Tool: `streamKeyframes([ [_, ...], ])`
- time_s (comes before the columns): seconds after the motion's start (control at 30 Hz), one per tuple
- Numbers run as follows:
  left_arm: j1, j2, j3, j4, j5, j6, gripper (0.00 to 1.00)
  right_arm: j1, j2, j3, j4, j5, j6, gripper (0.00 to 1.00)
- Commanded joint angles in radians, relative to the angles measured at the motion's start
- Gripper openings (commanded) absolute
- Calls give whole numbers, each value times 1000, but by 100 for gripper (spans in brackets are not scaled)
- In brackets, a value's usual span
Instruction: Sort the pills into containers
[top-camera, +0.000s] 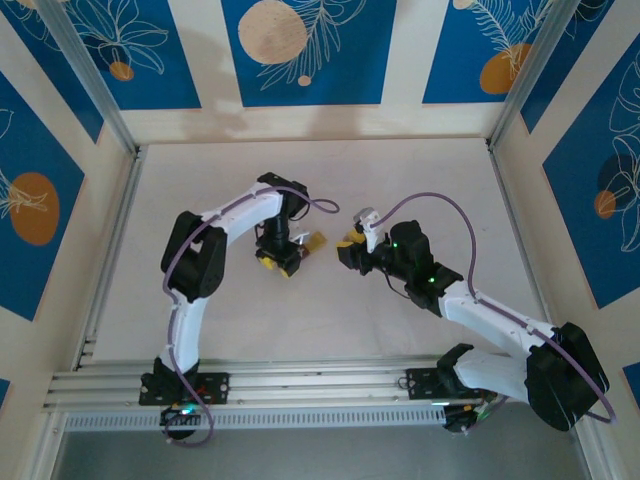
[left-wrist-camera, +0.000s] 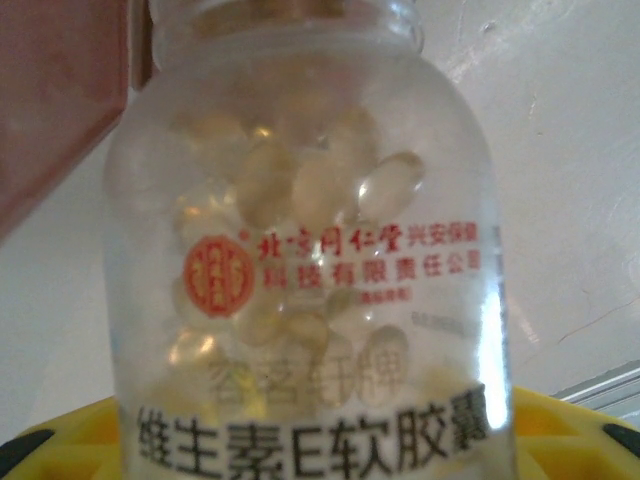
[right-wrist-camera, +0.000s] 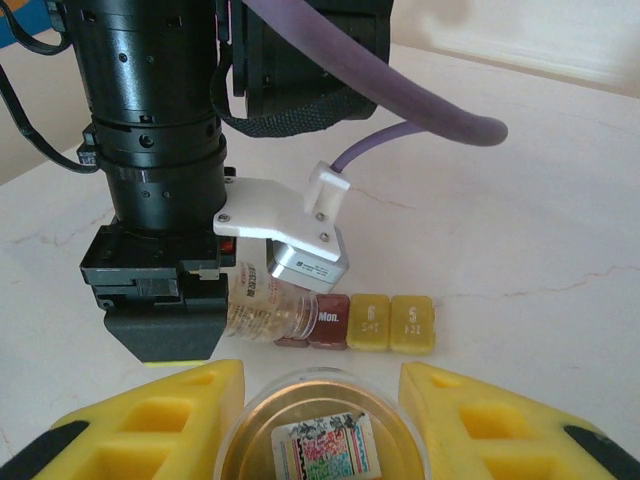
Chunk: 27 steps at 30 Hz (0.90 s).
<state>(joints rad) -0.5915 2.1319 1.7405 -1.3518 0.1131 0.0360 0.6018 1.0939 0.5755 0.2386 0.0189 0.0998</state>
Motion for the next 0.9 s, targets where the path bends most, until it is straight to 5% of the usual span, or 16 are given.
streamKeyframes([
  [0.0, -9, 23, 12, -20, -29, 10, 0, 3, -19, 14, -2, -14, 10, 0],
  [0.87, 6, -122, -175, 191, -1, -12, 0, 8, 27, 17, 11, -16, 11, 0],
])
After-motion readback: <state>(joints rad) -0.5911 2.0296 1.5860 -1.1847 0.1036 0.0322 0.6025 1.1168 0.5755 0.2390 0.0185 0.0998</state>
